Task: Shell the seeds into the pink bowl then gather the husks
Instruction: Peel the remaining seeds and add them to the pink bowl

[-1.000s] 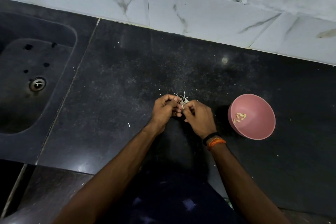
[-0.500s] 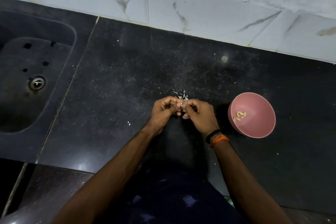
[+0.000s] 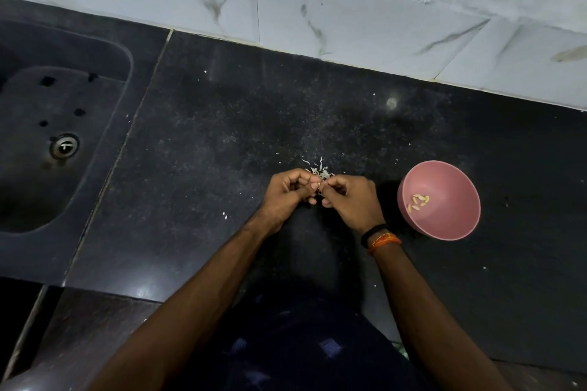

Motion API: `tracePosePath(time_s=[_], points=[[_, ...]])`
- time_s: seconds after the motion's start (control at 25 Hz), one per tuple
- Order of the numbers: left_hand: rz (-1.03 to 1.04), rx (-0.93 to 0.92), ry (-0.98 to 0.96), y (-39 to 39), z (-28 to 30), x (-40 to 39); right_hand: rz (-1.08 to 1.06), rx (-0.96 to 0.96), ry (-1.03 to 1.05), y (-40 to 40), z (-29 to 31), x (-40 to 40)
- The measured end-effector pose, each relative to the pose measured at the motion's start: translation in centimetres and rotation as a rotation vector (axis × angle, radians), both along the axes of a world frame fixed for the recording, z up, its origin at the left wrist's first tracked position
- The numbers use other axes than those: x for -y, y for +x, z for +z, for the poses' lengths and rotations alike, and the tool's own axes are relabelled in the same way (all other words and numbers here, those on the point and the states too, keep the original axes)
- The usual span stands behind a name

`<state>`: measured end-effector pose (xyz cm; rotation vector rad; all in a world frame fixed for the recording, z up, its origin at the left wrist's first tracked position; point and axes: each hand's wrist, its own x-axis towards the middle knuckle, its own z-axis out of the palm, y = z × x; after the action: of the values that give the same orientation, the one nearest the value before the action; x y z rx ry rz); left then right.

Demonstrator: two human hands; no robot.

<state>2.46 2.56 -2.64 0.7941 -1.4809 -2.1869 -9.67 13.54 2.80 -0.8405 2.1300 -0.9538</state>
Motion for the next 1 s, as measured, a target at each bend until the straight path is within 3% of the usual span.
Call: tracePosePath(time_s=[0.36, 0.72, 1.0], points=[[0.030, -0.010, -0.005, 0.0, 0.1, -0.4, 0.076, -0.165, 0.002, -0.2, -1.0, 0.1], [0.090, 0.006, 0.041, 0.0, -0.1, -0.7, 0.083, -0.099, -0.059, -0.6, -1.6, -0.3], [0.079, 0.005, 0.052, 0.1, 0.1, -0.8, 0.093, -0.200, -0.040, -0.4, -1.4, -0.2]])
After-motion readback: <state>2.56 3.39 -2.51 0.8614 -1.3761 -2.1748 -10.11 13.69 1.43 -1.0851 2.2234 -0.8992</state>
